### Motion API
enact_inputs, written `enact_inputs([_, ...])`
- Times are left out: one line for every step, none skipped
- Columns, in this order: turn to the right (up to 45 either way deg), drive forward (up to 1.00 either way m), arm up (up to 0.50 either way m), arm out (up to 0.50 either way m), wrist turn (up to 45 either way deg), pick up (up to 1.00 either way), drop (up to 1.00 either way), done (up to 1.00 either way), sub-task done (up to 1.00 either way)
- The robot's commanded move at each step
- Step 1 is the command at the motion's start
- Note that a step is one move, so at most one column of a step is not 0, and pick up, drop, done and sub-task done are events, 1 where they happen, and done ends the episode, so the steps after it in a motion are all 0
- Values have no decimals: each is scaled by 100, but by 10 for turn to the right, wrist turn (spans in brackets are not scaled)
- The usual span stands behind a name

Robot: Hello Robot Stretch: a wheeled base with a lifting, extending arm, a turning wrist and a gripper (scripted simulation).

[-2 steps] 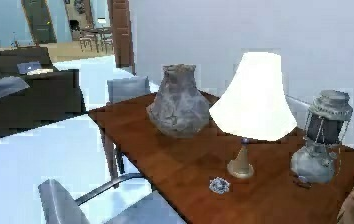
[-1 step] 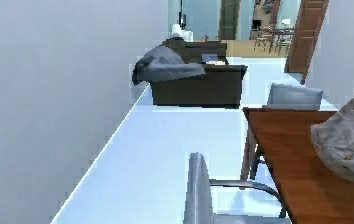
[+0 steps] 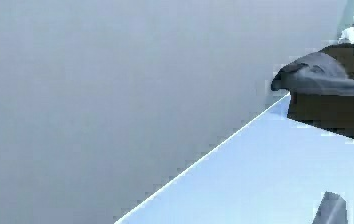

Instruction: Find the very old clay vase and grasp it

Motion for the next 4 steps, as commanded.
enact_inputs([420, 0, 0, 0, 0, 0, 0, 0, 0])
enact_inputs([0, 10, 0, 0, 0, 0, 0, 0, 0])
enact_inputs([-390, 0, 0, 0, 0, 0, 0, 0, 0])
enact_inputs([0, 0, 50, 0, 0, 0, 0, 0, 0])
